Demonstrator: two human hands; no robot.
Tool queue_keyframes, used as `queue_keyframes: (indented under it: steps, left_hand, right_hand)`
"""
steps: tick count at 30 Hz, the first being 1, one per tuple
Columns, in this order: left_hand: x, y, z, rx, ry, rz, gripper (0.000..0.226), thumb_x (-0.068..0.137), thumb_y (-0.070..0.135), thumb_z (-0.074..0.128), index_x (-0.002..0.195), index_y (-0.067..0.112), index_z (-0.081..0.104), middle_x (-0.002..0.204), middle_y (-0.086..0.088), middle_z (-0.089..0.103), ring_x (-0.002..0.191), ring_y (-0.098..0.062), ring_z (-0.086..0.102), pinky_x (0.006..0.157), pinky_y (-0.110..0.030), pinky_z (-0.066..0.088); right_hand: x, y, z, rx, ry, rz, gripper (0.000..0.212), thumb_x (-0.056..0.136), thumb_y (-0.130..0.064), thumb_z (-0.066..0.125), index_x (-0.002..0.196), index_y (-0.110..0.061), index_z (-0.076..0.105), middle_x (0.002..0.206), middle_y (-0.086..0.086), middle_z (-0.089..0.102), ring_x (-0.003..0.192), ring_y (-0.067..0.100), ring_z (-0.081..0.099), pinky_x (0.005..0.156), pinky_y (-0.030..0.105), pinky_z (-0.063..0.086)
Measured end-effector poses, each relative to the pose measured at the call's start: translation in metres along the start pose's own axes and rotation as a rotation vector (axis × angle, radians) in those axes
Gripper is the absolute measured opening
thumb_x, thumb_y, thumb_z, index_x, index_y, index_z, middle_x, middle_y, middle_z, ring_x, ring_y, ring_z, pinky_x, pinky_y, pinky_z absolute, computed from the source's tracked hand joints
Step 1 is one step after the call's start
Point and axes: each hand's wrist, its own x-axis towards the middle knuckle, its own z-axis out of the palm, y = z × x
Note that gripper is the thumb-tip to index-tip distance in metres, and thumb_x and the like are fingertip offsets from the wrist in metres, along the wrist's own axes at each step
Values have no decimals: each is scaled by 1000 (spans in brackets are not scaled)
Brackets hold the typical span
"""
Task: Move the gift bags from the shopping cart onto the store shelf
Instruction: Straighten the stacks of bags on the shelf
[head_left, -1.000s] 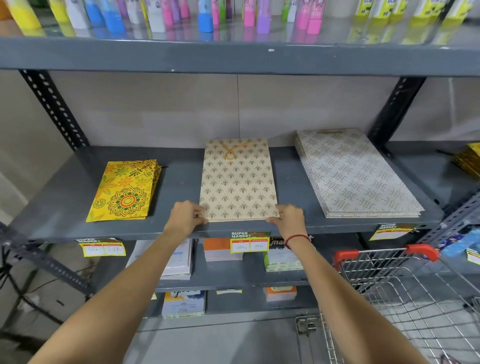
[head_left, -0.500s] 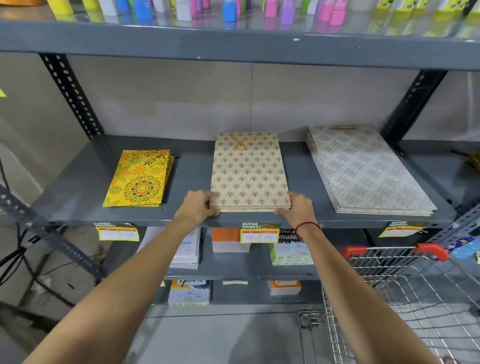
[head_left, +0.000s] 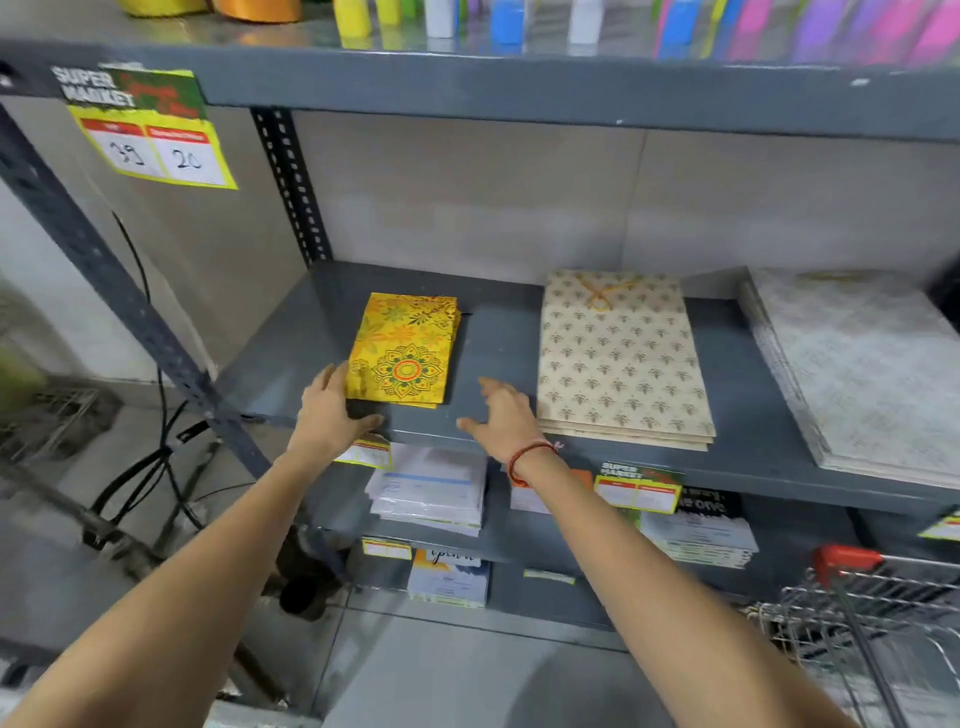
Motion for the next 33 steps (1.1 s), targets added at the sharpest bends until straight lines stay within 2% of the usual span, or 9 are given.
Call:
queue_keyframes:
  steps: [5, 7, 12, 16, 20, 23, 27, 30, 33]
  left_hand:
    - [20, -27, -11, -74, -107, -57, 98, 71, 20, 82, 148, 5, 23, 131, -21, 58, 124, -36, 52, 97, -37, 43]
    - [28, -27, -12, -94, -105, -20, 92, 74, 17, 79, 147, 4, 25, 126, -19, 64, 120, -35, 56, 89, -34, 45]
    - [50, -35, -21, -89, -109, 137, 33, 78, 12, 75, 109, 6, 68, 99, -14, 76, 88, -15, 64, 54, -7, 35]
    - [56, -43, -25, -131, -121, 148, 31, 77, 9, 75, 108, 9, 72, 97, -8, 77, 85, -7, 58, 58, 4, 37]
    - [57, -45, -22, -123, -92, 163, 31, 76, 12, 77, 106, 8, 73, 96, -12, 79, 81, -8, 59, 68, -24, 44]
    - [55, -49, -21, -132, -85, 185, 35, 74, 14, 78, 109, 10, 73, 98, -10, 79, 83, -5, 59, 63, -17, 42]
    - [53, -54, -25, -142, -113, 188, 41, 73, 9, 79, 114, 11, 71, 99, -11, 78, 86, 0, 61, 61, 10, 37]
    - [56, -53, -27, -152, -139, 181, 40, 73, 4, 78, 111, 10, 72, 97, -11, 78, 67, 28, 55, 61, 12, 36]
    - [62, -52, -27, -178, -174, 170, 38, 71, -1, 78, 108, 6, 73, 97, -14, 77, 56, 33, 50, 60, 13, 35]
  right_hand:
    - [29, -27, 35, -99, -90, 27, 78, 85, -26, 66, 142, 3, 21, 139, 25, 43, 131, 38, 38, 109, 43, 35]
    - [38, -32, 41, -141, -59, 26, 67, 88, -27, 60, 137, 6, 28, 132, 26, 48, 126, 38, 41, 104, 42, 37]
    - [54, -37, 50, -179, 17, -6, 41, 93, -25, 53, 118, 7, 47, 118, 25, 59, 113, 36, 51, 94, 41, 40]
    - [58, -39, 57, -174, 55, -8, 37, 92, -25, 54, 112, 6, 52, 113, 24, 62, 109, 36, 53, 91, 39, 41]
    - [57, -40, 62, -150, 99, 8, 30, 91, -21, 56, 107, 5, 56, 109, 25, 64, 107, 37, 56, 87, 39, 45]
    - [54, -37, 64, -133, 118, 8, 28, 90, -21, 58, 103, 3, 58, 104, 25, 67, 102, 37, 59, 84, 39, 48]
    - [50, -35, 65, -113, 115, 1, 29, 89, -24, 60, 102, 2, 60, 102, 24, 68, 100, 37, 58, 83, 39, 49]
    - [51, -35, 64, -105, 101, 8, 33, 88, -25, 61, 108, 2, 61, 100, 25, 69, 100, 37, 59, 82, 39, 49]
    - [51, -35, 62, -100, 84, 25, 36, 89, -26, 61, 114, -1, 61, 99, 24, 70, 102, 38, 60, 86, 40, 50]
